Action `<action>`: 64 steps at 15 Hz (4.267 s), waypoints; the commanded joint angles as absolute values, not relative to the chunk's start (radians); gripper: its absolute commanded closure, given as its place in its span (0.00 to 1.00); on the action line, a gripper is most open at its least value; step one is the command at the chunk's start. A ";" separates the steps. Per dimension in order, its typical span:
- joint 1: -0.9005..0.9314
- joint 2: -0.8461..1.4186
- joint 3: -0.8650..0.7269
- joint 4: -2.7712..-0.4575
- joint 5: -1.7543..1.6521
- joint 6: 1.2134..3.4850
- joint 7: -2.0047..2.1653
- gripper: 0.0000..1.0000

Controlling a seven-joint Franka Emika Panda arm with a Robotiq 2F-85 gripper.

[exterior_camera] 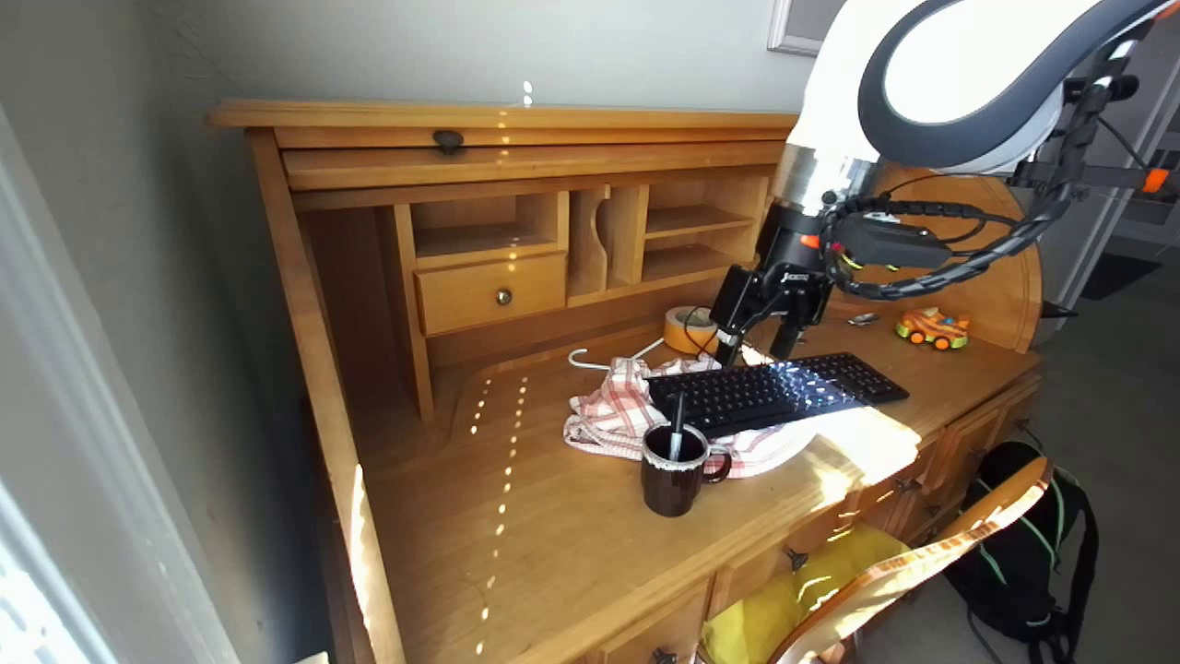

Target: Move the marker from the cup to the top shelf in the center of the desk cabinet

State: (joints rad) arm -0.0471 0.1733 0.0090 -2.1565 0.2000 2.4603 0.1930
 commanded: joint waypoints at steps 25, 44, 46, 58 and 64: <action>-0.091 0.406 0.133 -2.104 0.337 2.837 -0.024 0.98; -0.122 0.050 0.195 -2.345 0.691 3.371 0.022 0.96; -0.080 0.006 0.124 -2.398 0.634 3.278 0.097 0.96; -0.167 -0.029 0.102 -2.366 0.664 3.320 0.403 0.96; -0.086 0.127 0.010 -2.301 0.716 3.655 0.476 0.96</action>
State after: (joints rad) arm -0.1176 0.0355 0.0405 -2.3490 0.6835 3.5225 0.4360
